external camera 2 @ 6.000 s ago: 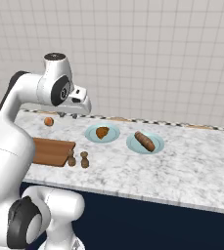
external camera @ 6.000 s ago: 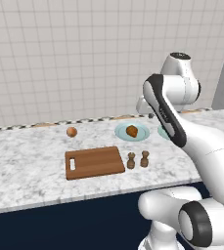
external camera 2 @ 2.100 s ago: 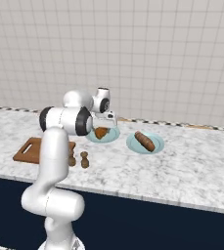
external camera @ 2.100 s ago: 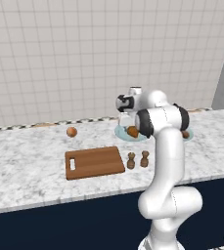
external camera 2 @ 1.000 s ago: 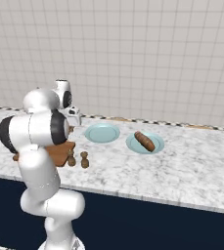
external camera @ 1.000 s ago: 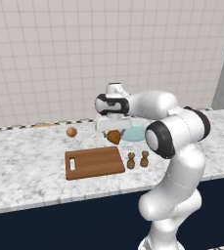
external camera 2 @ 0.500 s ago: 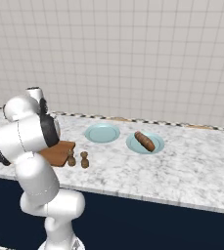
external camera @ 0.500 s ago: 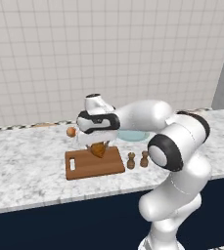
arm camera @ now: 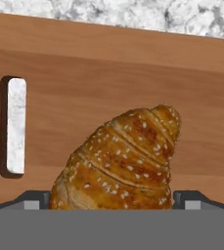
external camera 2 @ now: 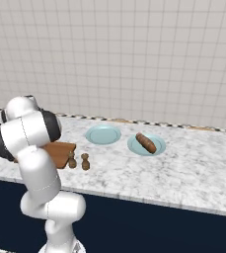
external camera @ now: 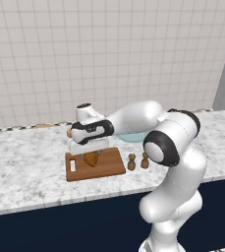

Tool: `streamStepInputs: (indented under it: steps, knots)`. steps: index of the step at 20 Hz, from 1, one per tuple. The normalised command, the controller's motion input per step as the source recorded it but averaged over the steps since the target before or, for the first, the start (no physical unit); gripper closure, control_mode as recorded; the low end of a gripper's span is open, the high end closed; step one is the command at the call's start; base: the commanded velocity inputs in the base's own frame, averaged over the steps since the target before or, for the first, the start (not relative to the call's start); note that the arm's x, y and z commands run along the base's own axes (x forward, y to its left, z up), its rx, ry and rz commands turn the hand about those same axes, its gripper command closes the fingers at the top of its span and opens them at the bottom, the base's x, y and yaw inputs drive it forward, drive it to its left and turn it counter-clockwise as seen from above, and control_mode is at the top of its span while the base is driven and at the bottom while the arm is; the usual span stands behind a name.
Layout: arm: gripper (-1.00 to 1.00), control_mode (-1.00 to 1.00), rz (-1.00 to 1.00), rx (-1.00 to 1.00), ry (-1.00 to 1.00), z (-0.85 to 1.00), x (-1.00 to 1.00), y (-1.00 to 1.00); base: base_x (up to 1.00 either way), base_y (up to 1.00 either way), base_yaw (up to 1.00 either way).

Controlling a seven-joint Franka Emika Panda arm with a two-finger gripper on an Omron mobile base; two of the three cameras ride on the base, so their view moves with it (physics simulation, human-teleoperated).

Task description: From the different types of pastries on the counter, select a croissant and place it on the cutting board. Then retrieve a jar of jam from the cabinet and place it alongside the croissant on the cutting board.

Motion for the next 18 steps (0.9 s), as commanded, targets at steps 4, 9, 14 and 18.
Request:
streamStepInputs:
  steps: [4, 9, 14, 18]
  knots:
    - [1.0, -1.0, 0.0, 0.0, 0.01, -0.28, 0.0, 0.04, 0.0, 0.0, 0.0]
    - [1.0, -1.0, 0.0, 0.0, 0.02, -0.27, 0.0, 0.01, 0.0, 0.0, 0.0]
    - [-1.0, -1.0, 0.0, -0.01, 0.04, -0.29, 0.0, 0.1, 0.0, 0.0, 0.0]
    - [-1.0, -1.0, 0.0, -0.01, 0.03, -0.19, 0.0, 0.05, 0.0, 0.0, 0.0]
